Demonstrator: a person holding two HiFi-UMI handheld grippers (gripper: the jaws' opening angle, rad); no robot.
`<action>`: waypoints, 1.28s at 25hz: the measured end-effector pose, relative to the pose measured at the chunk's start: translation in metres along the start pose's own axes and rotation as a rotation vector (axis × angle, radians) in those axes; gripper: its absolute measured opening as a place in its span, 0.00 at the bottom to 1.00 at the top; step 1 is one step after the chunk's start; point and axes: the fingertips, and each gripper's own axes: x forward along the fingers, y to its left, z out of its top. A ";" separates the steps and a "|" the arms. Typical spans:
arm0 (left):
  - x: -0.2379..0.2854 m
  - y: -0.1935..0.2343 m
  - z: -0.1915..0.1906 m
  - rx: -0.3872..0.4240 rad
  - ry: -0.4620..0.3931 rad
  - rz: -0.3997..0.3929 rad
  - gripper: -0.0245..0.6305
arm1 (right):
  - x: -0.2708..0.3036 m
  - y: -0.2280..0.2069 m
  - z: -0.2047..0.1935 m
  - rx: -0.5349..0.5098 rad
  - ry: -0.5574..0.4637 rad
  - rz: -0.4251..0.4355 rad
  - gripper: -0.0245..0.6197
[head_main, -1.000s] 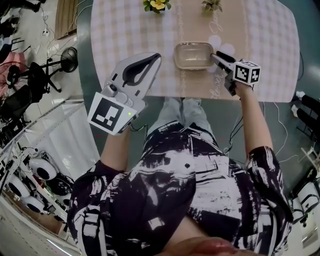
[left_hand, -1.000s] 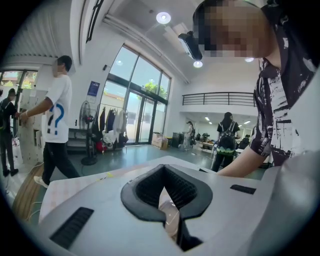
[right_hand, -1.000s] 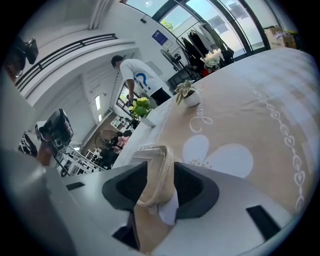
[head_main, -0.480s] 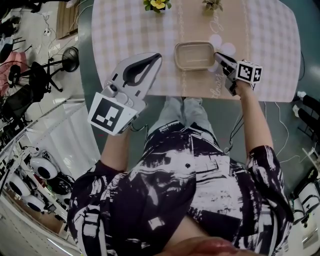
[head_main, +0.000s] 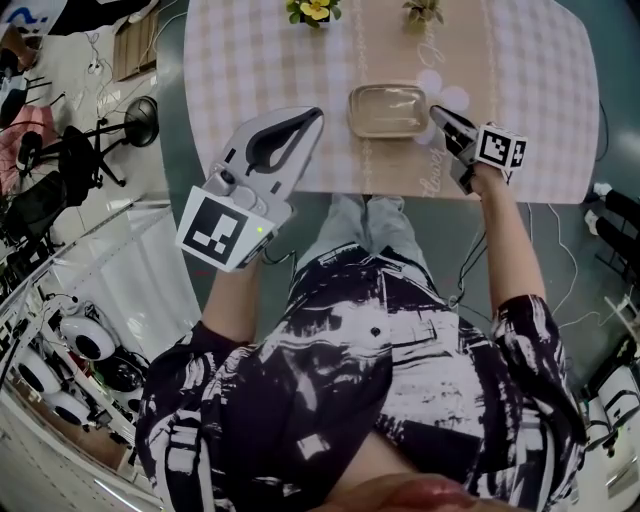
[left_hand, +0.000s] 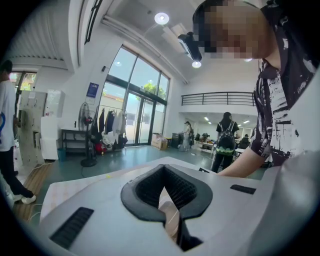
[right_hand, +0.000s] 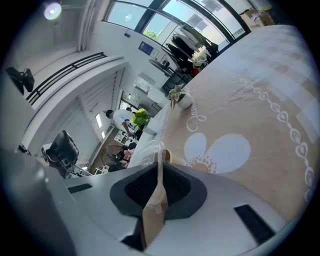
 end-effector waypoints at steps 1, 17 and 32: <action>-0.001 0.000 0.001 0.002 -0.003 0.001 0.04 | -0.003 0.004 0.003 -0.010 -0.008 0.003 0.06; -0.008 -0.011 0.080 0.116 -0.125 0.023 0.04 | -0.122 0.226 0.143 -0.609 -0.366 0.113 0.06; -0.075 -0.047 0.197 0.299 -0.263 0.073 0.04 | -0.272 0.437 0.183 -0.986 -0.738 0.097 0.07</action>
